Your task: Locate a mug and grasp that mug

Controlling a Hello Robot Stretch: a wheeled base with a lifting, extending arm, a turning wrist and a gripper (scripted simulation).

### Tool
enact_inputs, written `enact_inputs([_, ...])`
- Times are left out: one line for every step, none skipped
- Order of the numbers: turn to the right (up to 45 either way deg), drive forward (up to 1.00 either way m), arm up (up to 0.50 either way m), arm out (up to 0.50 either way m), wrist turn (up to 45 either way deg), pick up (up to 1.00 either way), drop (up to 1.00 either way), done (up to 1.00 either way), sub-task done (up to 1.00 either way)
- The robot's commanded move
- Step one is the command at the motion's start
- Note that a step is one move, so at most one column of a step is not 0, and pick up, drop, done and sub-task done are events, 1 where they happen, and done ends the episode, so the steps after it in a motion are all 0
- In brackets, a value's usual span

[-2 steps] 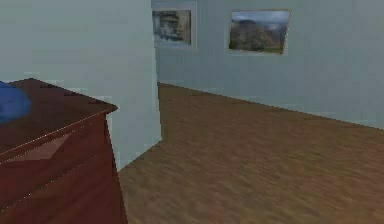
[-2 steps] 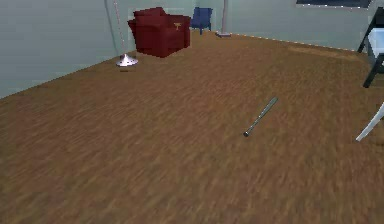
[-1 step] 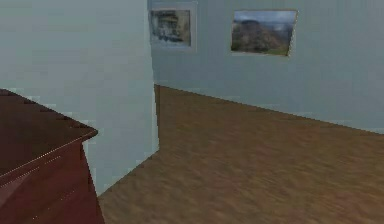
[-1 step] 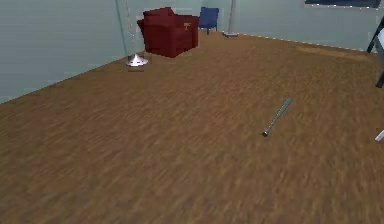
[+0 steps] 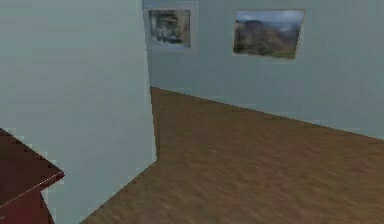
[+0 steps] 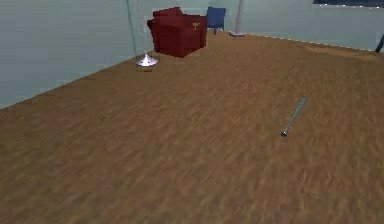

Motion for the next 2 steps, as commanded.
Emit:
enact_inputs([45.0, 0.00, 0.00, 0.00, 0.0, 0.00, 0.00, 0.00, 0.00])
enact_inputs([45.0, 0.00, 0.00, 0.00, 0.0, 0.00, 0.00, 0.00, 0.00])
